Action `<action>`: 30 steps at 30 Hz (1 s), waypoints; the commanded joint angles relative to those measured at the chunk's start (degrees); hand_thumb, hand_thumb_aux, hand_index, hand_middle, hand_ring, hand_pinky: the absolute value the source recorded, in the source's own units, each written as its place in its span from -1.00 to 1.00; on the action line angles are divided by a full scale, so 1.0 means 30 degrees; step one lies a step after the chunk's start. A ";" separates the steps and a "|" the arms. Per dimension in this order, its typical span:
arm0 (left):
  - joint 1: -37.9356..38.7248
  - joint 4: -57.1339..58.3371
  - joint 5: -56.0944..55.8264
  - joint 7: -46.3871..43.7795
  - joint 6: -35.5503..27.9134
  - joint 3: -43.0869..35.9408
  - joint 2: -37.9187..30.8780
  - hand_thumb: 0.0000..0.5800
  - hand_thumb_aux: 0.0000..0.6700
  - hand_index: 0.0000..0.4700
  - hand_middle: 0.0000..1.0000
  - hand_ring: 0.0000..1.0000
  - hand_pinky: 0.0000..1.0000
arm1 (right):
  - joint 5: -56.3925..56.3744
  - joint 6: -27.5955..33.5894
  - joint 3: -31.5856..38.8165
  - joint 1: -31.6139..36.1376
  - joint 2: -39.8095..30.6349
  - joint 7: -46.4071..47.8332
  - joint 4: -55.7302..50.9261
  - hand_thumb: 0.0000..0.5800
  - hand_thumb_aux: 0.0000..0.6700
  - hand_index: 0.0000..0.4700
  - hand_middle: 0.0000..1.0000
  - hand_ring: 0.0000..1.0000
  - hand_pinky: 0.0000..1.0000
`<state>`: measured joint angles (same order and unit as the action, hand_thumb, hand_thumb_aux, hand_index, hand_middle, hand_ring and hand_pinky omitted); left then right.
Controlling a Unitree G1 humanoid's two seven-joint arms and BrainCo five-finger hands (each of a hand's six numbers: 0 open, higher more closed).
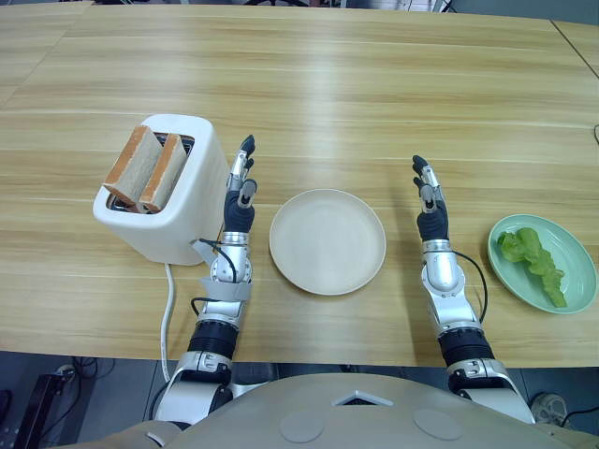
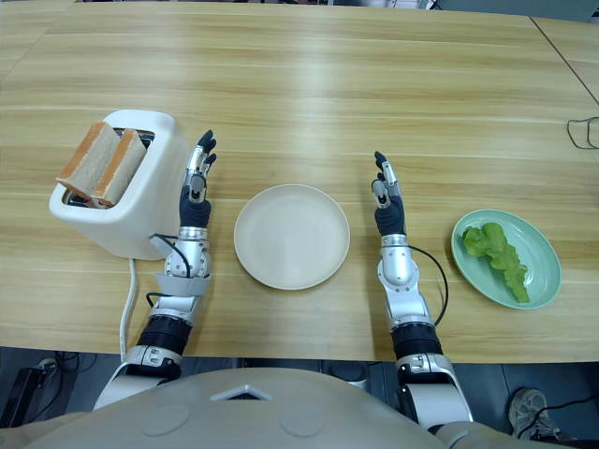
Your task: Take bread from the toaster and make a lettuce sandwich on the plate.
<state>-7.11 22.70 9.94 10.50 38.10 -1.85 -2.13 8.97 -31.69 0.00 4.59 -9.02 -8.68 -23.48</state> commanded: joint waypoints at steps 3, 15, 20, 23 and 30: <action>-0.0312 0.0515 0.0785 0.0666 -0.0219 0.0139 0.0006 -1.00 -1.00 -1.00 -1.00 -1.00 -1.00 | 0.0103 -0.0312 -0.0166 -0.0185 -0.0100 0.0139 0.0233 -1.00 -1.00 -1.00 -1.00 -1.00 -1.00; -0.0010 -0.0651 0.2848 0.0324 0.1450 -0.0665 -0.0805 -1.00 -1.00 -1.00 -1.00 -1.00 -1.00 | 0.0990 -0.1440 0.0247 -0.0318 0.0160 0.0052 0.0454 -1.00 -1.00 -1.00 -1.00 -1.00 -1.00; 0.1699 -0.8719 0.7588 0.1490 0.2422 0.0794 -0.2152 -1.00 -1.00 -1.00 -1.00 -1.00 -1.00 | 0.1035 -0.1681 0.0421 -0.0404 0.0269 0.0205 0.0592 -1.00 -1.00 -1.00 -1.00 -1.00 -1.00; 0.2791 -1.1545 0.7781 0.1775 0.0705 0.3189 -0.2775 -1.00 -1.00 -1.00 -1.00 -1.00 -1.00 | 0.1188 -0.1799 0.0490 -0.0452 0.0226 0.0193 0.0671 -1.00 -1.00 -1.00 -1.00 -1.00 -1.00; 0.4905 -1.1829 0.9019 0.3287 -0.2563 0.9303 -0.5707 -1.00 -1.00 -1.00 -1.00 -1.00 -1.00 | 0.1726 -0.1856 0.0580 -0.0586 0.0116 -0.0042 0.0926 -1.00 -1.00 -1.00 -1.00 -1.00 -1.00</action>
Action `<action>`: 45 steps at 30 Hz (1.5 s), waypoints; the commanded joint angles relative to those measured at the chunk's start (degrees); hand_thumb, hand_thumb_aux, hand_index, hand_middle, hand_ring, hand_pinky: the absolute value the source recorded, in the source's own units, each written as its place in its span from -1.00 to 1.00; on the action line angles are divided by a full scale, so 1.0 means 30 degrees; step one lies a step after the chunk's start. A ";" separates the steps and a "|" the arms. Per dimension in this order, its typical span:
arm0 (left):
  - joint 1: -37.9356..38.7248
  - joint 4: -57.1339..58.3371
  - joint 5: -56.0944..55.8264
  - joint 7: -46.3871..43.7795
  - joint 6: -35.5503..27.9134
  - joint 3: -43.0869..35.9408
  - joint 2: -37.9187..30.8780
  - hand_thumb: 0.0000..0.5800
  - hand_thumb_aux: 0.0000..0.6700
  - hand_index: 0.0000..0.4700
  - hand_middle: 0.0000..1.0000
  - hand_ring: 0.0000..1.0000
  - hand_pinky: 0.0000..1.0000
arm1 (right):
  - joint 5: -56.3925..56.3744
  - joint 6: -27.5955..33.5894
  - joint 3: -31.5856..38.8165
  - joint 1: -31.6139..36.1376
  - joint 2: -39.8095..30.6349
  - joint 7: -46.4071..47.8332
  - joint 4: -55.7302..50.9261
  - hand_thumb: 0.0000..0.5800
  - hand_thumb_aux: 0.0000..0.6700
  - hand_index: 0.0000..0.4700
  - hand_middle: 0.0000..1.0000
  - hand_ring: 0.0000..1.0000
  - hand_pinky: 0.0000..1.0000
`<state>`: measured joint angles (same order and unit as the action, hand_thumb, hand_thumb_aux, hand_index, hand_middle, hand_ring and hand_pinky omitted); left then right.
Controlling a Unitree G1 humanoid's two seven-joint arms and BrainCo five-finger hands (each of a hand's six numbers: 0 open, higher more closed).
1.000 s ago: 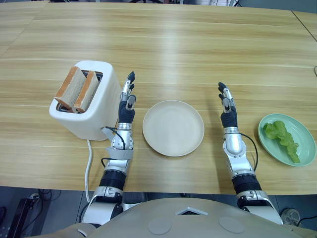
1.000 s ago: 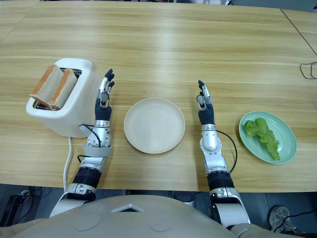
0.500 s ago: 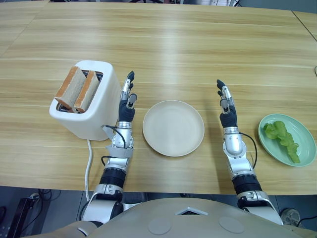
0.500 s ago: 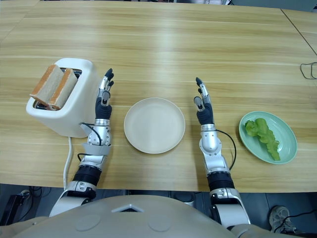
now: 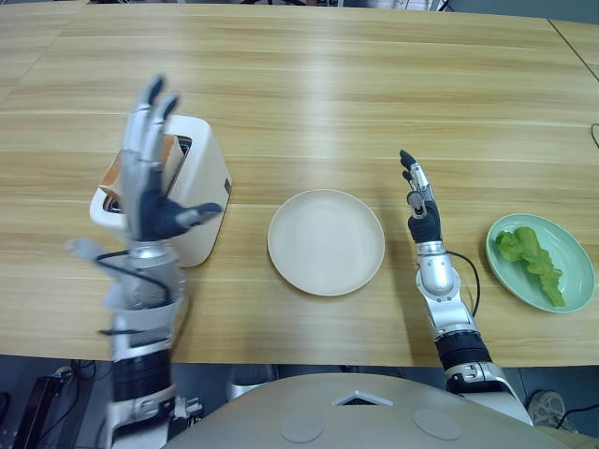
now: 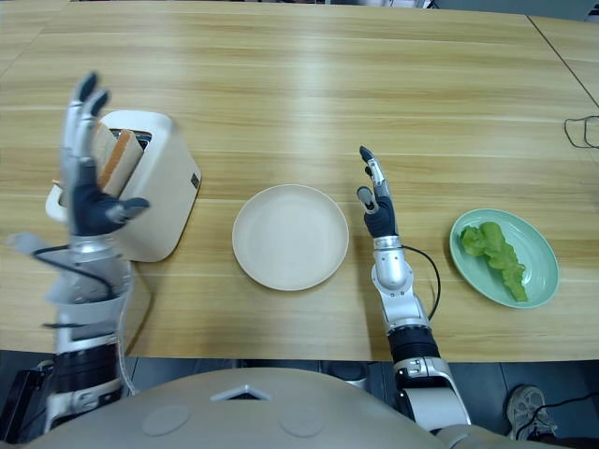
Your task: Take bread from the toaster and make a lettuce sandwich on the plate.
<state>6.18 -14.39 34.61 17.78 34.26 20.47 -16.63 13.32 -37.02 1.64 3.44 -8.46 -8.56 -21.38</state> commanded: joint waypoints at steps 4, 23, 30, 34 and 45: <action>0.0943 0.3548 0.2227 0.2596 -0.2784 0.3175 -0.2733 -1.00 -1.00 -1.00 -1.00 -1.00 -1.00 | 0.0495 -0.0161 0.0098 -0.0225 -0.0094 -0.0125 0.0224 -1.00 -1.00 -1.00 -1.00 -1.00 -1.00; 0.0235 0.7971 0.3484 0.3205 -0.6305 -0.1170 -0.6250 1.00 1.00 0.96 -0.87 -0.87 -0.87 | 0.0877 -0.0228 0.0073 0.0030 -0.0219 -0.0342 -0.0258 -1.00 -1.00 -1.00 -1.00 -1.00 -1.00; 0.0498 0.7490 0.2681 0.2224 -0.6807 -0.1440 -0.6663 1.00 1.00 0.96 1.00 1.00 1.00 | 0.1039 -0.0246 0.0108 0.0036 -0.0140 -0.0517 -0.0313 -1.00 -1.00 -1.00 -1.00 -1.00 -1.00; 0.0558 0.7727 0.2061 0.1838 -0.6442 -0.1862 -0.6759 1.00 1.00 0.96 1.00 1.00 1.00 | 0.1102 -0.0261 0.0136 0.0062 -0.0106 -0.0570 -0.0332 -1.00 -1.00 -1.00 -1.00 -1.00 -1.00; -0.0833 0.6908 0.0010 0.4091 -0.5777 -0.0765 -0.5580 1.00 1.00 0.96 1.00 1.00 1.00 | 0.1237 -0.0319 0.0100 0.0357 -0.0102 -0.0991 -0.0809 -1.00 -1.00 -1.00 -1.00 -1.00 -1.00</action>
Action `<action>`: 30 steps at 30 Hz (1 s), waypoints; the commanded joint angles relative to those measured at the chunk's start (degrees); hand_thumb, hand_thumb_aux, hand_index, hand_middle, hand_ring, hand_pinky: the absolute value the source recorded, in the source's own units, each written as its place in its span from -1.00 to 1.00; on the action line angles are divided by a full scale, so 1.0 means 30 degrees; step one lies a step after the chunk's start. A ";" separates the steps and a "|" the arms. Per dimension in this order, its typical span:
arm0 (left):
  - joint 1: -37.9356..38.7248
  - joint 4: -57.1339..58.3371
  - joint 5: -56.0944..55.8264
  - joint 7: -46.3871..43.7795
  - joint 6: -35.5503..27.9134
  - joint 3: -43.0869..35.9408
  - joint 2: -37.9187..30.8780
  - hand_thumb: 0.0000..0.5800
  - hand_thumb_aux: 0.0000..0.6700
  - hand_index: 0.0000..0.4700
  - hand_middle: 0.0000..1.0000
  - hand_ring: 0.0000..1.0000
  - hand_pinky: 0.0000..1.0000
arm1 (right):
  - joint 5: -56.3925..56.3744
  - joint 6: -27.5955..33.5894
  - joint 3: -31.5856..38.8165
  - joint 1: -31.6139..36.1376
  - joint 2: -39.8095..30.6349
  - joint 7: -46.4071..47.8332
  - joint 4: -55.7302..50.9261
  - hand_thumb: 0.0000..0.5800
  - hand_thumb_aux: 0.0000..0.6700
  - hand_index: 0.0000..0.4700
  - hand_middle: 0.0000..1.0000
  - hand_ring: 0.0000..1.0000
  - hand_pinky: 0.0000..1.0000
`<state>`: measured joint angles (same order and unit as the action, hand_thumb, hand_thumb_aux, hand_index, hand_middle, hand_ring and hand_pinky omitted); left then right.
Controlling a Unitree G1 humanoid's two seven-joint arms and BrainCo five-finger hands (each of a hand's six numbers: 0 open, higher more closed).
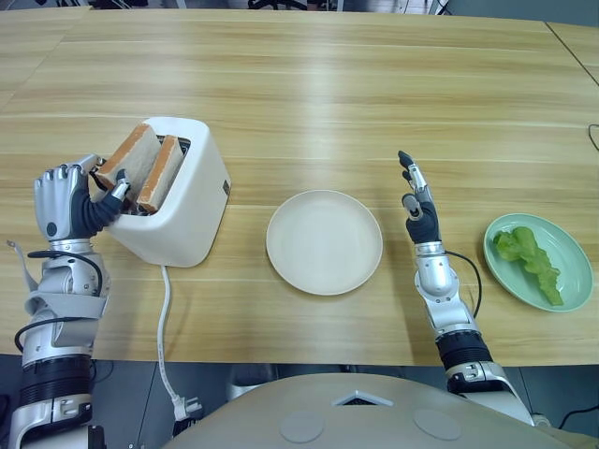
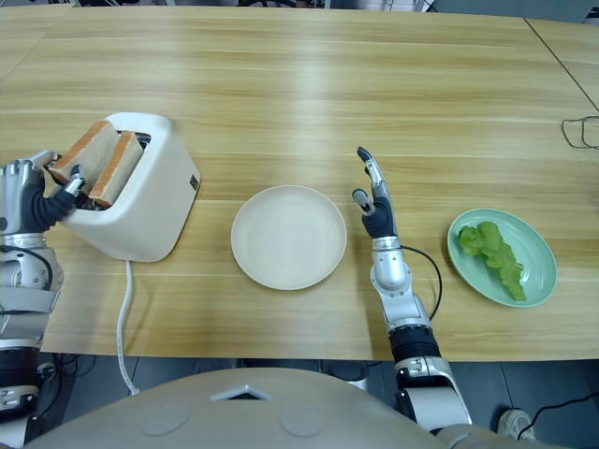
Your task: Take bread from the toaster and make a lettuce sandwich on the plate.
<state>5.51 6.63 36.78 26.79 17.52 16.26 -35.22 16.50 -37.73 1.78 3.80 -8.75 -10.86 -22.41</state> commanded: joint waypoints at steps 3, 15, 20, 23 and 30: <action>-0.1461 -0.1123 -0.1633 0.2800 0.0276 0.1987 0.1381 1.00 1.00 0.96 1.00 1.00 1.00 | 0.0287 -0.0103 0.0020 0.0461 -0.0002 -0.0487 -0.0834 -1.00 -1.00 -1.00 -1.00 -1.00 -1.00; -0.1734 -0.8612 -0.4809 0.0677 0.4836 0.0383 0.4162 1.00 1.00 0.96 1.00 1.00 1.00 | 0.0572 -0.0227 0.0111 0.1352 0.0003 -0.1167 -0.2014 -1.00 -1.00 -1.00 -1.00 -1.00 -1.00; -0.0998 -0.6511 -0.5625 -0.3495 0.5104 -0.4846 0.5298 1.00 1.00 0.96 1.00 1.00 1.00 | 0.0552 -0.0317 -0.0288 0.1520 -0.0268 -0.1610 -0.1862 -1.00 -1.00 -1.00 -1.00 -1.00 -1.00; -0.0827 -0.4268 -0.5749 -0.5459 0.4983 -0.7645 0.6280 1.00 1.00 0.96 1.00 1.00 1.00 | 0.0232 -0.0184 -0.0969 0.1480 -0.0700 -0.1925 -0.1223 -1.00 -1.00 -1.00 -1.00 -1.00 -1.00; -0.1999 0.1106 -0.4823 -0.7273 0.5543 -1.0940 0.7829 1.00 1.00 0.96 1.00 1.00 1.00 | 0.0427 0.0655 -0.3187 0.0775 -0.2373 -0.2683 0.1455 -1.00 -1.00 -1.00 -1.00 -1.00 -1.00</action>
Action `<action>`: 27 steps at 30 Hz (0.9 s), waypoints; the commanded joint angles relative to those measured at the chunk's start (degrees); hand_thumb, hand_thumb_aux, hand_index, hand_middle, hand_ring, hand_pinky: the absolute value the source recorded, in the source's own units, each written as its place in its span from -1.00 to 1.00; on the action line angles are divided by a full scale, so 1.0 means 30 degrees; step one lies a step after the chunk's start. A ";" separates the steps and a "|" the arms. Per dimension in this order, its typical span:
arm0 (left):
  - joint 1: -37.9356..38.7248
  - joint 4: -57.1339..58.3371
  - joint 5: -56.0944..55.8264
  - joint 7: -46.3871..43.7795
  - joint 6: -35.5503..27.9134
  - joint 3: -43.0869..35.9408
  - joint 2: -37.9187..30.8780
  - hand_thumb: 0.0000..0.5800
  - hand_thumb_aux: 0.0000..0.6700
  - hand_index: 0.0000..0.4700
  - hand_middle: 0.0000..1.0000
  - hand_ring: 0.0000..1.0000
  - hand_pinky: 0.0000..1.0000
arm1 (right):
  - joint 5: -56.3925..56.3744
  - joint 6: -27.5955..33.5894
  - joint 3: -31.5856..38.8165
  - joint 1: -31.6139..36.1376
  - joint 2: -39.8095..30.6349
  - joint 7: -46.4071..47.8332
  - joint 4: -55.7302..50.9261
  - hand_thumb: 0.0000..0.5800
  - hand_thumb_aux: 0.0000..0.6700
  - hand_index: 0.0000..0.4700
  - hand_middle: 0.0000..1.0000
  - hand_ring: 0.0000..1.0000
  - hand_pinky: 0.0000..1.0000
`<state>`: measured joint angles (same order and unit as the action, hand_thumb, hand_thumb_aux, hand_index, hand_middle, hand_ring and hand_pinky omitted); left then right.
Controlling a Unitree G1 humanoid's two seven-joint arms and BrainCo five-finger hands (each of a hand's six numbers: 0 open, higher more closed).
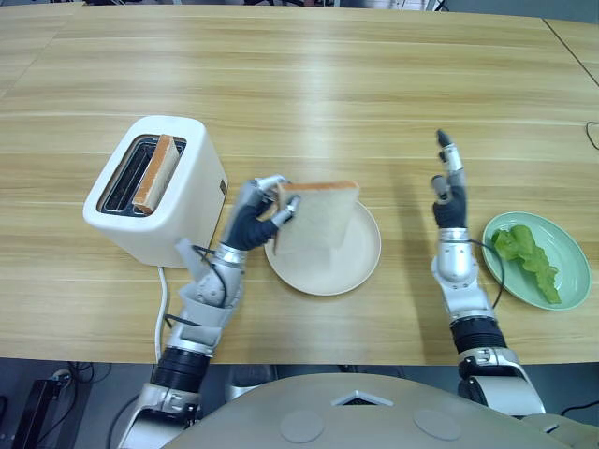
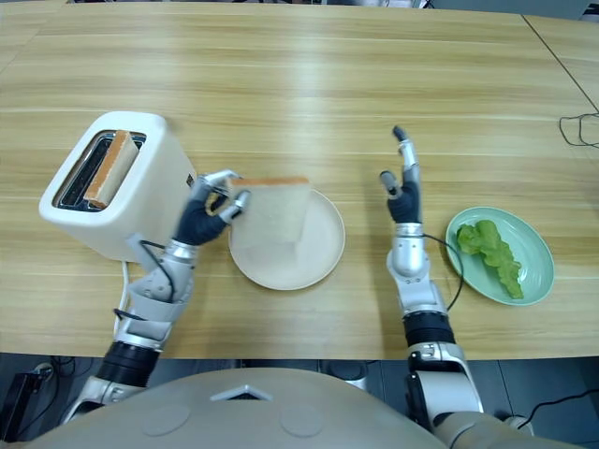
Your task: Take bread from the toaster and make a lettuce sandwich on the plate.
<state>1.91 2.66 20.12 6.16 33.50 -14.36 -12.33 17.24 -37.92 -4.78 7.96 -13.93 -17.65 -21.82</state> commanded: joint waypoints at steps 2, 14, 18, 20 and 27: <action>-0.1561 0.4672 0.1190 -0.0147 0.0190 -0.1028 0.0437 1.00 1.00 0.96 1.00 1.00 1.00 | 0.0923 0.1281 -0.1929 -0.1503 -0.1580 -0.0822 0.2058 -1.00 -1.00 -1.00 -1.00 -1.00 -1.00; -0.2830 0.8914 0.7008 0.4601 -0.0706 -0.2781 -0.0327 0.41 -0.09 -0.11 -1.00 -1.00 -1.00 | 0.8059 0.7334 -0.4188 -0.8424 -0.8268 -0.3045 0.1781 -1.00 -1.00 -1.00 -1.00 -1.00 -1.00; -0.2445 0.7445 0.8112 0.6239 -0.1342 -0.2518 -0.0966 -1.00 -1.00 -1.00 -1.00 -1.00 -1.00 | 0.9732 0.9023 -0.3378 -0.9880 -0.9578 -0.4458 0.0046 -1.00 -1.00 -1.00 -1.00 -1.00 -1.00; -0.2210 0.6682 0.8394 0.6736 -0.1670 -0.2345 -0.1212 -1.00 -1.00 -1.00 -1.00 -1.00 -1.00 | 1.0223 0.9514 -0.2671 -1.0246 -0.9729 -0.4700 -0.0369 -1.00 -1.00 -1.00 -1.00 -1.00 -1.00; -0.1604 0.4250 0.8732 0.7327 -0.2630 -0.1826 -0.1837 -1.00 -1.00 -1.00 -1.00 -1.00 -1.00 | 0.9931 0.9138 -0.0532 -0.8349 -1.0146 -0.6343 -0.5445 -1.00 -1.00 -1.00 -1.00 -1.00 -1.00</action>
<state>-3.54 17.94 45.87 27.88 26.67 -20.79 -17.25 47.47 -10.11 -8.30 -18.51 -43.34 -35.34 -34.52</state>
